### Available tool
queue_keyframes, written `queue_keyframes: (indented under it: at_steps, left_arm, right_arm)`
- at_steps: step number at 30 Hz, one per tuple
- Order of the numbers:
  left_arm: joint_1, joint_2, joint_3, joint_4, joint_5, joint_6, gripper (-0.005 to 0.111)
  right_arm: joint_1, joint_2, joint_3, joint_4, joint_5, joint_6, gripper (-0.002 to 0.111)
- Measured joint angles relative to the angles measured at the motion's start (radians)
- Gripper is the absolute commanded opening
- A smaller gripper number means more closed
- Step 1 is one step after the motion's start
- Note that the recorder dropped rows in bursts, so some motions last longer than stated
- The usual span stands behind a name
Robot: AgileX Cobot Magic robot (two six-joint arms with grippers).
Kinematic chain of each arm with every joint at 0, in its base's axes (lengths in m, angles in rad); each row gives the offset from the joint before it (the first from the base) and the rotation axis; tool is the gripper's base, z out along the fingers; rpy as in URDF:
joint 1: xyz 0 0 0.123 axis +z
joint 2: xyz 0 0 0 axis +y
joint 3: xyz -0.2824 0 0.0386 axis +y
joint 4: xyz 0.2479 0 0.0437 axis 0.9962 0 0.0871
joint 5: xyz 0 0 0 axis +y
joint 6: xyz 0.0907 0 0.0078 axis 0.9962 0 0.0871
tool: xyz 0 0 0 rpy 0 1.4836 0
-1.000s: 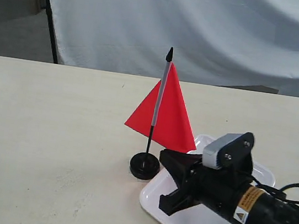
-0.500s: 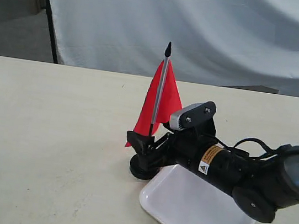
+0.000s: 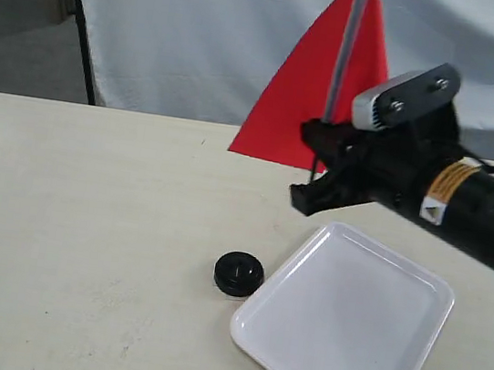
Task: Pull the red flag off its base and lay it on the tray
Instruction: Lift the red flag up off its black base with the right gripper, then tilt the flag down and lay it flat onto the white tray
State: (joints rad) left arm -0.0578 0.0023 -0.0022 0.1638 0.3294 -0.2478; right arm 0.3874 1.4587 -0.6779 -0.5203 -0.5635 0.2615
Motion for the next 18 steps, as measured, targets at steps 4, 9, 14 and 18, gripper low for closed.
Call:
queue_keyframes:
  at_steps: [4, 9, 14, 18]
  left_arm:
    - [0.000, 0.000, 0.000, 0.000, 0.000, 0.000, 0.000]
    - [0.000, 0.000, 0.000, 0.000, 0.000, 0.000, 0.000]
    - [0.000, 0.000, 0.000, 0.000, 0.000, 0.000, 0.000]
    - [0.000, 0.000, 0.000, 0.000, 0.000, 0.000, 0.000]
  right_arm:
    - [-0.059, -0.172, 0.000, -0.004, 0.265, -0.220, -0.001]
    - [-0.127, -0.241, 0.000, -0.024, 0.585, -0.722, -0.001]
    - [-0.151, -0.165, 0.000, -0.100, 0.702, -1.122, -0.001]
    - [-0.152, 0.006, 0.000, -0.379, 0.706, -1.163, -0.001]
